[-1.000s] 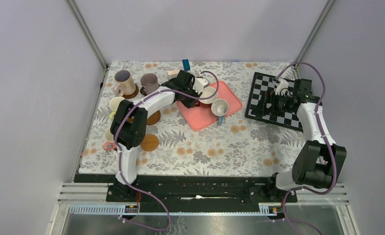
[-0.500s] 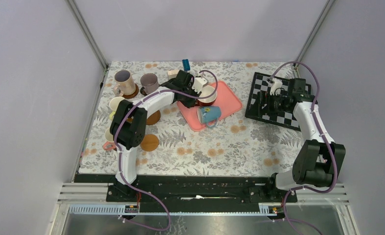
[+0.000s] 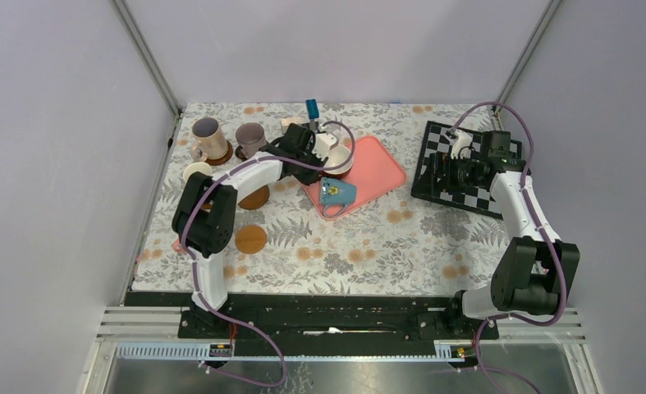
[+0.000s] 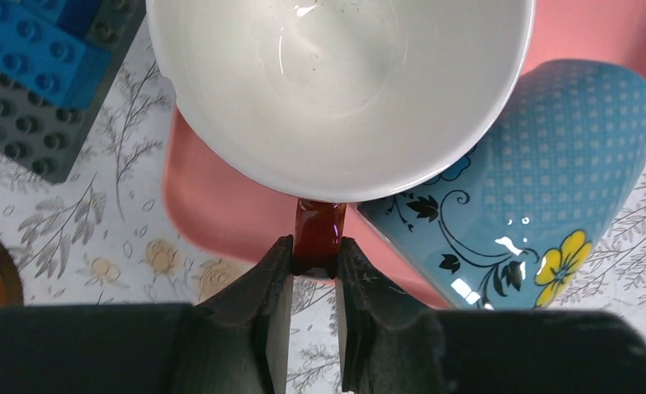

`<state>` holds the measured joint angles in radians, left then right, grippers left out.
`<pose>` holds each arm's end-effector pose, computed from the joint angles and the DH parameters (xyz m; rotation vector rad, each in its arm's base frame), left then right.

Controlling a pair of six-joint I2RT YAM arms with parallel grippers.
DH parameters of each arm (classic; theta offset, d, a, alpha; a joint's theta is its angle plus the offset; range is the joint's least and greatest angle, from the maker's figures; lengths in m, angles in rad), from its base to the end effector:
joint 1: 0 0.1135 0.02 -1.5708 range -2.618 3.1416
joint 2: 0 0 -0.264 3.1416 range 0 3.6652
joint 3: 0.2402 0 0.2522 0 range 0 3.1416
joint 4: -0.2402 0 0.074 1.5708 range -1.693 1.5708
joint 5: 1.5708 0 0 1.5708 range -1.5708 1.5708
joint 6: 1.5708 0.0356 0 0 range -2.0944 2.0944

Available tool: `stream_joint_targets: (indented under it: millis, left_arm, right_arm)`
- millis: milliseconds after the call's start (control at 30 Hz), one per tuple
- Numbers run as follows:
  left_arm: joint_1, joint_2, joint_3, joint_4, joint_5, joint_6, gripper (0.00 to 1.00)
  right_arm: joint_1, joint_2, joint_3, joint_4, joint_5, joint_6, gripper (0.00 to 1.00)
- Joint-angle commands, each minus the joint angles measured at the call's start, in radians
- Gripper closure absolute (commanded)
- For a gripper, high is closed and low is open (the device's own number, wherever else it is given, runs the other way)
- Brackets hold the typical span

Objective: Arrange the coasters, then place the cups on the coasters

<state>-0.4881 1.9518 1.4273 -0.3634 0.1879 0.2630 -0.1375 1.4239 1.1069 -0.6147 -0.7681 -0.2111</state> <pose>0.3758 -0.2071 0.2033 0.9806 2.2621 -0.3291 0.2929 -0.0156 0.2754 -0.3888 2.2689 0.7771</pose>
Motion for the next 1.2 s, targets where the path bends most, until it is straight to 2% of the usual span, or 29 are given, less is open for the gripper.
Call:
stream_joint_targets:
  millis: [0, 100, 267, 367, 767, 833, 1033, 1167]
  left_arm:
    - [0.009, -0.084, -0.042, 0.002, -0.048, 0.005, 1.0]
    - [0.009, -0.074, -0.027, -0.004, -0.048, 0.012, 0.74]
    - [0.009, -0.021, 0.036, -0.028, -0.033, 0.016, 0.58]
    - [0.008, 0.018, 0.081, -0.041, -0.033, 0.025, 0.55]
    - [0.008, 0.109, 0.171, -0.049, -0.026, 0.06, 0.67]
    - [0.008, 0.115, 0.182, -0.049, -0.028, 0.058, 0.73]
    - [0.009, 0.084, 0.169, -0.044, -0.036, 0.029, 1.0]
    - [0.011, 0.006, 0.098, 0.013, -0.039, -0.004, 1.0]
  right_arm:
    - [0.006, -0.03, -0.003, 0.027, -0.001, 0.016, 0.02]
    - [0.006, -0.025, -0.004, 0.032, -0.008, 0.023, 0.02]
    - [0.006, -0.024, -0.004, 0.03, -0.002, 0.023, 0.02]
    - [0.006, -0.026, -0.004, 0.03, 0.001, 0.022, 0.02]
    - [0.006, -0.026, -0.008, 0.032, 0.005, 0.019, 0.02]
    - [0.006, -0.026, -0.01, 0.033, 0.006, 0.019, 0.02]
    - [0.006, -0.029, -0.014, 0.033, 0.008, 0.015, 0.02]
    - [0.006, -0.031, -0.018, 0.035, 0.007, 0.016, 0.02]
